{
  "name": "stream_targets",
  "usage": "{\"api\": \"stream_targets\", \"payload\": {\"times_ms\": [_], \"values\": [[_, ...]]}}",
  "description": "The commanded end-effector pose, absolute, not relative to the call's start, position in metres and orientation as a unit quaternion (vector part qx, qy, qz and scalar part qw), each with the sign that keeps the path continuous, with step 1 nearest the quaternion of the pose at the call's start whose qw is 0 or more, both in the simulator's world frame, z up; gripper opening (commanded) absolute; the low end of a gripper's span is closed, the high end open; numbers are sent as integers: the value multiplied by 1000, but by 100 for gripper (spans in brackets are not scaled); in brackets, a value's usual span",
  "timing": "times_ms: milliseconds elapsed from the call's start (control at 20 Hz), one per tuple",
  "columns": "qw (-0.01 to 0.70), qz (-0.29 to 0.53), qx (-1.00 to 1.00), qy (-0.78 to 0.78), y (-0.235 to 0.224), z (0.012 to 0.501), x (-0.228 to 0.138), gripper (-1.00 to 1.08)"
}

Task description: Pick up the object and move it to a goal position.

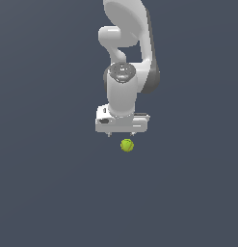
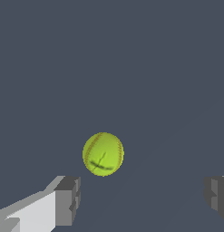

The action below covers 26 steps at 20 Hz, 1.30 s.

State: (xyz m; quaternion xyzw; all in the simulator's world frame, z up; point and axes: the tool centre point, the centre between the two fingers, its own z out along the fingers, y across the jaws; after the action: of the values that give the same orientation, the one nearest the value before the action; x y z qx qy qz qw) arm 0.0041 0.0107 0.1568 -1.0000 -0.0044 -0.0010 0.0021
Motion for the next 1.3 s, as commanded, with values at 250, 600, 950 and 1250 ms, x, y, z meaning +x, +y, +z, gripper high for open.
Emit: {"api": "stream_targets", "payload": {"times_ms": [250, 600, 950, 1250], "values": [[-2, -5, -1000, -12, 13, 159, 7, 100], [-9, -13, -999, -29, 15, 165, 14, 100], [-7, -11, -1000, -15, 19, 154, 11, 100], [-3, -7, -1000, 20, 30, 129, 3, 100]]}}
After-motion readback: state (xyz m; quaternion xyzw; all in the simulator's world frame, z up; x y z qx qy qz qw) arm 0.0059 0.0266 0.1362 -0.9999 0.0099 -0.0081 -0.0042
